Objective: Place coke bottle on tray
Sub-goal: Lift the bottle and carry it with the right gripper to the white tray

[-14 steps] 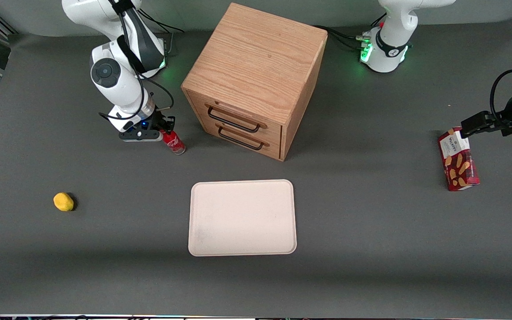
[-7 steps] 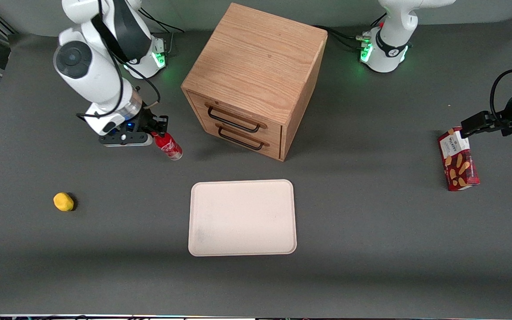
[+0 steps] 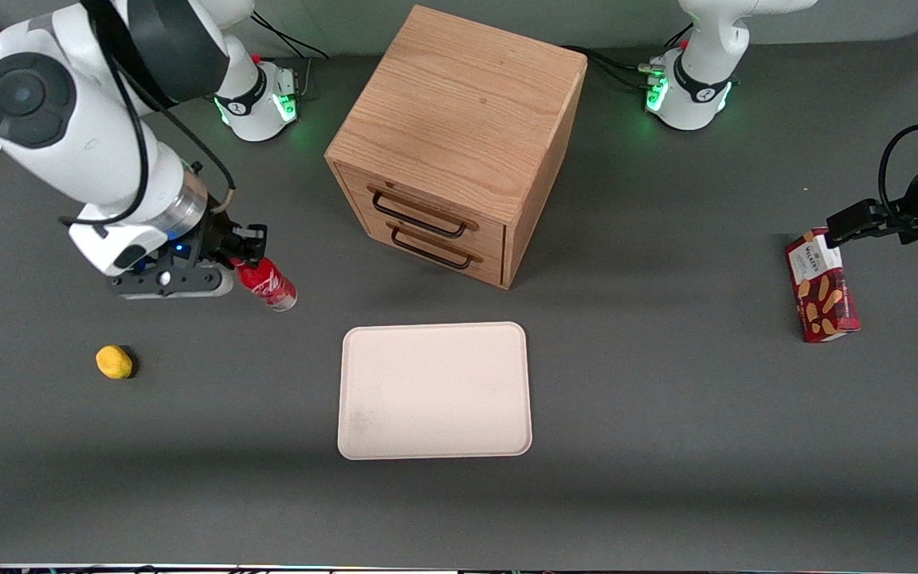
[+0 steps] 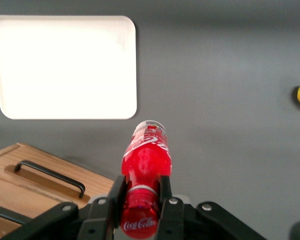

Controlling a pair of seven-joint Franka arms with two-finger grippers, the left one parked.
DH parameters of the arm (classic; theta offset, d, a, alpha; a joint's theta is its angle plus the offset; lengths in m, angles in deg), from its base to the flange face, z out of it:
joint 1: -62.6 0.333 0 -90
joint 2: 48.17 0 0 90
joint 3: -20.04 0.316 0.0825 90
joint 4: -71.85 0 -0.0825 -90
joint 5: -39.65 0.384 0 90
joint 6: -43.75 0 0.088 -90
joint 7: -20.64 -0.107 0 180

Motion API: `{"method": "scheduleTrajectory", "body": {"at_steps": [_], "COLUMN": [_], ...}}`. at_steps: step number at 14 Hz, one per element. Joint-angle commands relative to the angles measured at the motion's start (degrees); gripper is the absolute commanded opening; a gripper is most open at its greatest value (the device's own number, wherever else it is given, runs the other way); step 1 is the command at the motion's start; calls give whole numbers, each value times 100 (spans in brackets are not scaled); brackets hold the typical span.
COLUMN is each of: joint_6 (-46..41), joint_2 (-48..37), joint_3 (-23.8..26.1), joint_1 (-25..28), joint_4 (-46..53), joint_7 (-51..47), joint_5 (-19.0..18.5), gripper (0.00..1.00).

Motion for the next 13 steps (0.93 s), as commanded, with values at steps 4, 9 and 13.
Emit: {"method": "scheduleTrajectory", "body": {"at_steps": [4,9,13], "joint_6": [148,1019,1747], "joint_2": [1403,2079,2580], "joint_3": [-3,6,41], "joint_1": [8,17,34], "joint_4": [1616,1748,1748], "joint_7": [412,789,869], "joint_5": [-121,-147,-147], "gripper": [0,0,0]}}
